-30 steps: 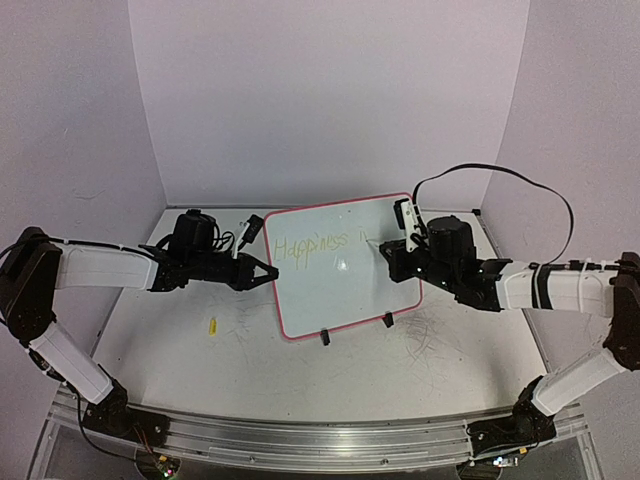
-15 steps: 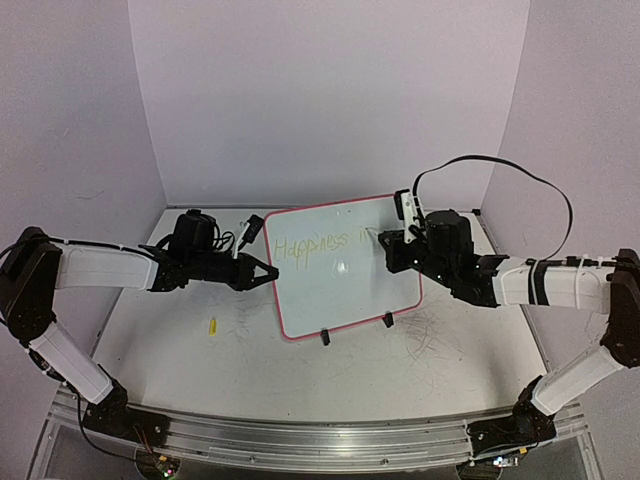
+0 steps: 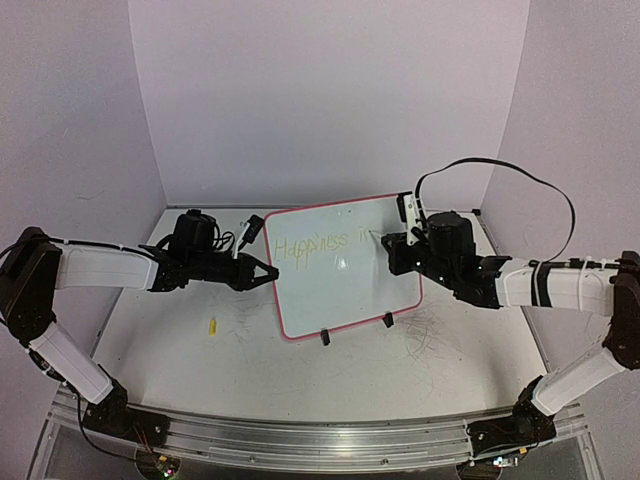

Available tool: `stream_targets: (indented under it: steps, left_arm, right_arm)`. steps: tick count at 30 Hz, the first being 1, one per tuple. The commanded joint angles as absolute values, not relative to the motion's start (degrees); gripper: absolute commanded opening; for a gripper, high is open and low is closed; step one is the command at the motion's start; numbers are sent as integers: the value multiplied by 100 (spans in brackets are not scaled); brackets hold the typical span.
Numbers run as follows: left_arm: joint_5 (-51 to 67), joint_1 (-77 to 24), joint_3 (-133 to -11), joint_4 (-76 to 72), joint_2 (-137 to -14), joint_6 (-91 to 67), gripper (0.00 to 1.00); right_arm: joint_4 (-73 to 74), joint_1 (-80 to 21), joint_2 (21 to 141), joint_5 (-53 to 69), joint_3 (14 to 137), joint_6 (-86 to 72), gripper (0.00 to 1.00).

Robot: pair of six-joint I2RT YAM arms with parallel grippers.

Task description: Write a sentence on the whiteboard

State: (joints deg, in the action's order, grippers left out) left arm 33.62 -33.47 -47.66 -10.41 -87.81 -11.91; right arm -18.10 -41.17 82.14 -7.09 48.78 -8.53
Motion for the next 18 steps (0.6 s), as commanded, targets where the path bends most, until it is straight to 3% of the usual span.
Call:
stream_targets:
  steps: [1,14,18]
  left_arm:
    - [2835,-3389,-4948,-873,-8771,-747,0]
    - [2834,-3388,-4959,-861,-8806,-755,0]
    - [2718,-3384,-4931,-861,-8744,-739,0]
  right_arm:
    - [-1682,-4094,8034,-626,4744,-950,0]
    - [-1632,-4096,7994,-622,4842,-963,0]
    - [-1575,-4117,7423,-504,4850,-842,0]
